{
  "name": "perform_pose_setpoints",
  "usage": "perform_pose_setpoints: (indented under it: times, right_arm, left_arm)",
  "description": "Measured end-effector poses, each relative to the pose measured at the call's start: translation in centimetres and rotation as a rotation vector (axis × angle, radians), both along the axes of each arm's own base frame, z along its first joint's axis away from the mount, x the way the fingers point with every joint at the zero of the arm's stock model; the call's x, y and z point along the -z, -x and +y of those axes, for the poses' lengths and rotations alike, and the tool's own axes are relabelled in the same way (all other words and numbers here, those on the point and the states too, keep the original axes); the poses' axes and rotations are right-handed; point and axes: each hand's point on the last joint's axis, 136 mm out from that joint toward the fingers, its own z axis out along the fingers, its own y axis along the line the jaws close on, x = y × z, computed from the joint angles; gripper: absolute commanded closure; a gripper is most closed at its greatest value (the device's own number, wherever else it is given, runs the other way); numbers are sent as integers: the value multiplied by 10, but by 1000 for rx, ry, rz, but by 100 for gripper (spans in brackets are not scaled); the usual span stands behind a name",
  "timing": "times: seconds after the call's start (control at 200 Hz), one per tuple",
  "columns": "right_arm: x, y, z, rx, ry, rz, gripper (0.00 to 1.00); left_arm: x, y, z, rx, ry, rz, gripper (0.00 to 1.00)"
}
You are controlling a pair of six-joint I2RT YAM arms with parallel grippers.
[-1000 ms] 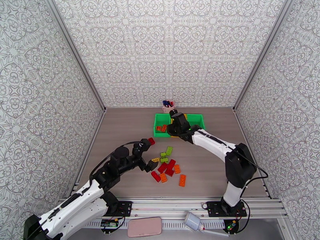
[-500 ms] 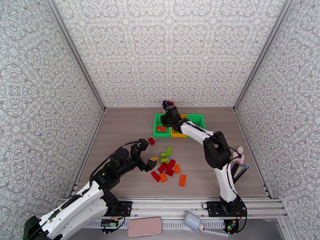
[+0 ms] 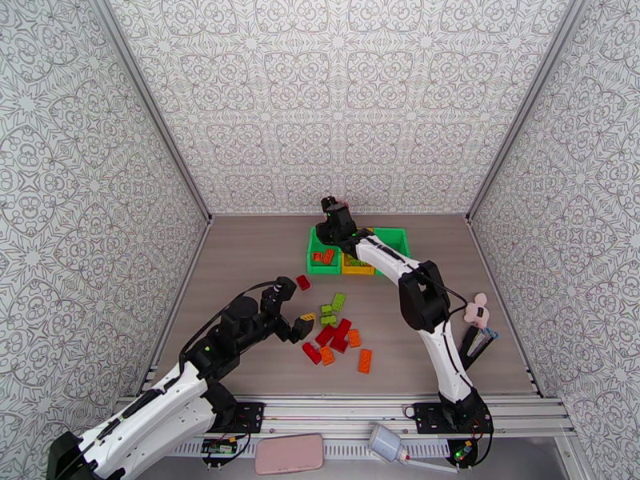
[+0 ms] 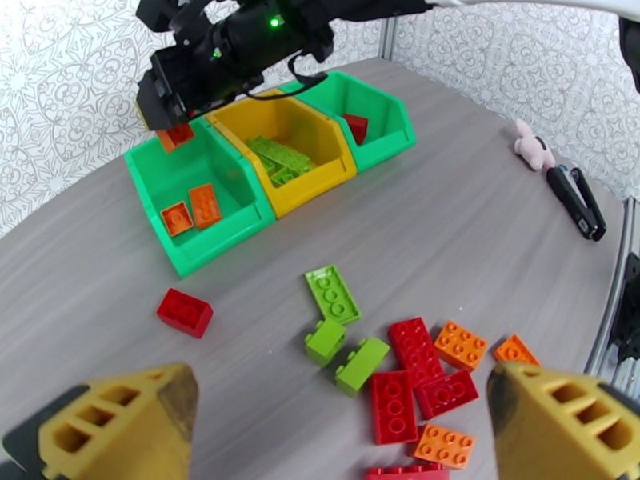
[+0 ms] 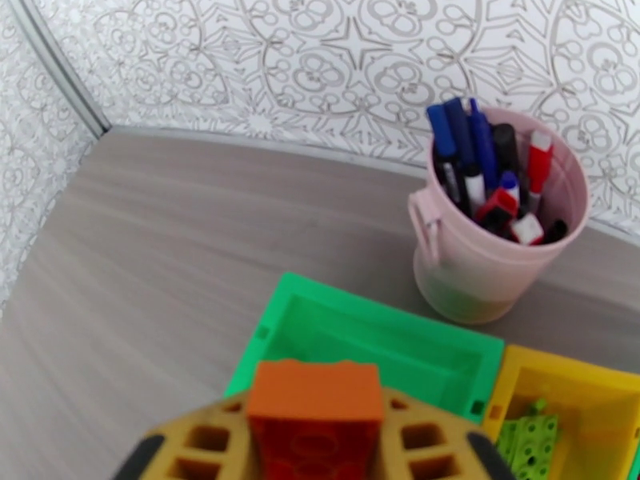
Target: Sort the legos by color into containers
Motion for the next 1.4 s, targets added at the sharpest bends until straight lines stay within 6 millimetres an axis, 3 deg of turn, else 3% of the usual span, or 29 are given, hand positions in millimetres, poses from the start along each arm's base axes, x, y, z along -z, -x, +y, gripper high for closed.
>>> perform_pose_setpoints:
  times: [0.285,0.45,0.72,0.94,1.1,1.4]
  right_arm:
    - [25,3,-2,39,-10,87,72]
    - [32,4,-4,49,-7,113,52]
    - [19,7,-7,33,-11,95,28]
    - [-32,37,-19,-13,-62,12,16]
    - [-66,70,-33,-58,-114,-81,11]
    - [-63,132,-62,-146,-90,-129,8]
  left_arm:
    - [3,-2,1,-12,3,10,0]
    - [1,-5,3,-31,8,2,0]
    - [7,-18,14,-129,13,31,0]
    - [25,-45,27,-304,15,146,0]
    - [35,-71,33,-454,48,245,1]
    - [81,-106,36,-717,87,489,2]
